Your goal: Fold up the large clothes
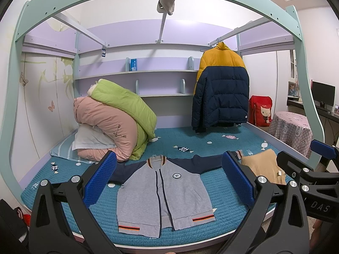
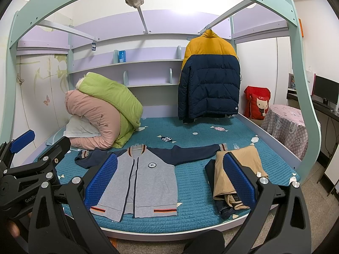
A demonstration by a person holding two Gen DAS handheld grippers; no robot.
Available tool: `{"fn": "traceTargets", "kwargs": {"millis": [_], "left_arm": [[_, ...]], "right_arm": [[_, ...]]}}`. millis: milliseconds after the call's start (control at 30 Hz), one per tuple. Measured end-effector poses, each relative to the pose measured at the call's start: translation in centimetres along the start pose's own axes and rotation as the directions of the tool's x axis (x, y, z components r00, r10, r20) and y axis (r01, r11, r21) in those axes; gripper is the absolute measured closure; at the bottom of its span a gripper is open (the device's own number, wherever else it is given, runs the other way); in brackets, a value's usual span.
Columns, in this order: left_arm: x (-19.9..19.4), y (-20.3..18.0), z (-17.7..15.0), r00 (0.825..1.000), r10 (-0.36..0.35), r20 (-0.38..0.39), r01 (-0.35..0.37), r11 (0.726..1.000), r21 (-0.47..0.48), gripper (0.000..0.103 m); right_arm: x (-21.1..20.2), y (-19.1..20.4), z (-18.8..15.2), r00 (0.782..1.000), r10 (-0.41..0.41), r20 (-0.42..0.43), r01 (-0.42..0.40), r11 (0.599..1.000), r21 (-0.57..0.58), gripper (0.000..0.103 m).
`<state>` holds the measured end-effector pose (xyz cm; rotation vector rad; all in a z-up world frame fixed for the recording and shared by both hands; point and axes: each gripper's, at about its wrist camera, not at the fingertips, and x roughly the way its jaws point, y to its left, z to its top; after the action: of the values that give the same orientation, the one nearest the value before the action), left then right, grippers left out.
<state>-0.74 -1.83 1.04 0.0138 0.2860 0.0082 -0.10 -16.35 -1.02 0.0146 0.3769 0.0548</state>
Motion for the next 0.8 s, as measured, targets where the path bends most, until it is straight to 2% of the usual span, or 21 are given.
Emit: {"fn": "traceTargets", "kwargs": {"millis": [500,800], "left_arm": [[0.1,0.3,0.6,1.0,0.002,-0.007,-0.002,1.0,0.004,0.004],[2.4,0.1,-0.2,0.999,-0.002,-0.05,0.003,1.0,0.014,0.004]], "right_arm": [[0.0,-0.3,-0.1,1.0,0.0,-0.006,0.0,1.0,0.001,0.007],[1.9,-0.8,-0.9,0.998,-0.017,-0.054,0.018,1.0,0.006,0.007]]}}
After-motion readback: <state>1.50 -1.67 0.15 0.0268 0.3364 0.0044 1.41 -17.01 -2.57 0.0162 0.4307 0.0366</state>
